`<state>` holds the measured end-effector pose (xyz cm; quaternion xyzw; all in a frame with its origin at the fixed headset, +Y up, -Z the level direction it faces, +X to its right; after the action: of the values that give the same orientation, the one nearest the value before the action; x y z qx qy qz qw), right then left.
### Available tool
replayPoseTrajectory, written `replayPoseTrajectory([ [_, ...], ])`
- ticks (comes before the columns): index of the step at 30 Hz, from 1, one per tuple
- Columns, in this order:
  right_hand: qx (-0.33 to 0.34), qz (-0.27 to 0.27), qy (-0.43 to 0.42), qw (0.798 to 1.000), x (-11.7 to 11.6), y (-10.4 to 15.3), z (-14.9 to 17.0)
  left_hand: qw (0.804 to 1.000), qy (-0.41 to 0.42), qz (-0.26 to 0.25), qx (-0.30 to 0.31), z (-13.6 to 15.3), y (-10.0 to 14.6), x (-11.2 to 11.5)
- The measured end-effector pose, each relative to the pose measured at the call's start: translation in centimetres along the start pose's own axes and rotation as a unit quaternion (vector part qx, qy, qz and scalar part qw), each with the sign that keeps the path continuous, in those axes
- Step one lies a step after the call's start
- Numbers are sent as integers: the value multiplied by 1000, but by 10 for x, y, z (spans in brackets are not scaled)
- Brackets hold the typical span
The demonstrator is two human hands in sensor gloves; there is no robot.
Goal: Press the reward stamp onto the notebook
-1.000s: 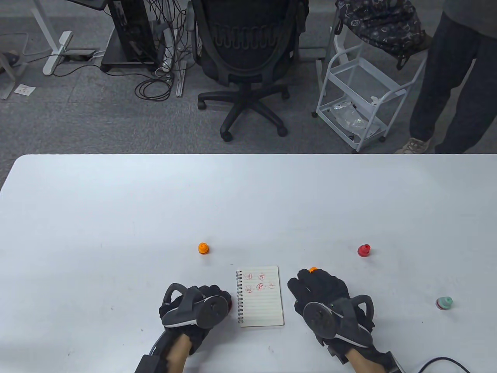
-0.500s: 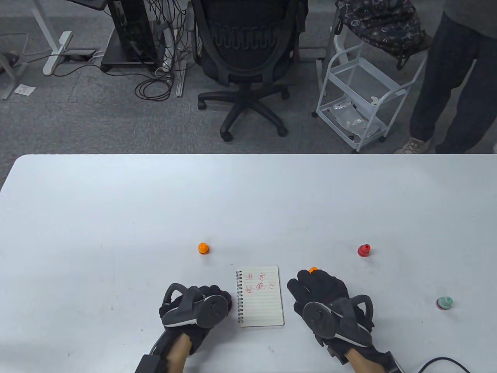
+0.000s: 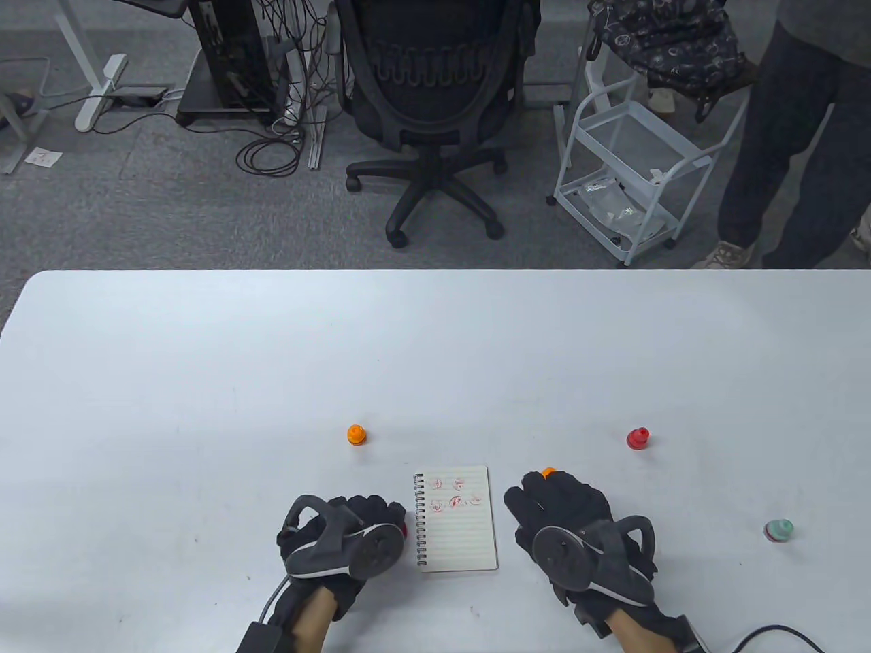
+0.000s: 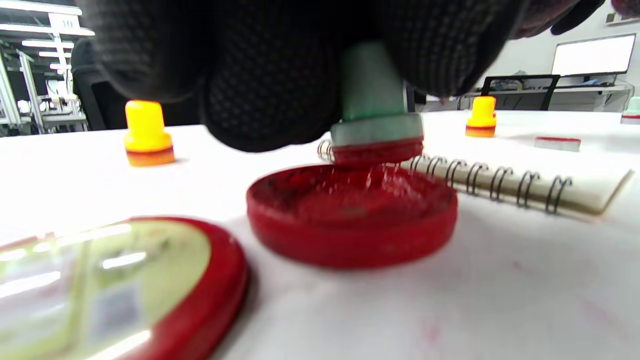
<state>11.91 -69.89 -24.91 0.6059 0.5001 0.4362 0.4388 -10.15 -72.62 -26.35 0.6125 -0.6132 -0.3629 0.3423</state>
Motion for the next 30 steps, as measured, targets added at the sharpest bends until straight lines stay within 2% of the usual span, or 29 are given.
replayPoseTrajectory([
  [10,-2,14,-7,1000,5,1,3,999,-14,-43,26,-18,1,-18],
  [13,-5,17,-13,1000,7,1,5,998,1,-51,37,-25,-5,-26],
  [17,-5,16,-9,1000,7,2,5,998,-2,-37,57,-39,-21,-30],
  [22,-2,25,-19,1000,9,3,5,997,-18,-23,72,-53,-39,-20],
  [25,-6,25,-19,999,9,2,7,997,-22,-8,78,-55,-41,-8],
  [30,-6,22,-19,1000,9,2,7,996,-20,-7,83,-55,-40,-1],
])
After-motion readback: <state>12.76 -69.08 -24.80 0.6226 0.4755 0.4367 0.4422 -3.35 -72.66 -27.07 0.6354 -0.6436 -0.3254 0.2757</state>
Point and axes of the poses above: the tracker on the back of each hand, its own z axis roughly to the little-finger side, its own y axis roughly from the fingertips to the wrist, x = y × z, the point moved 5 cm from there along -y, roughly from the wrist to the fingertips, and after that the axes turned 8 degrees about -x, right-handed, at the moved point
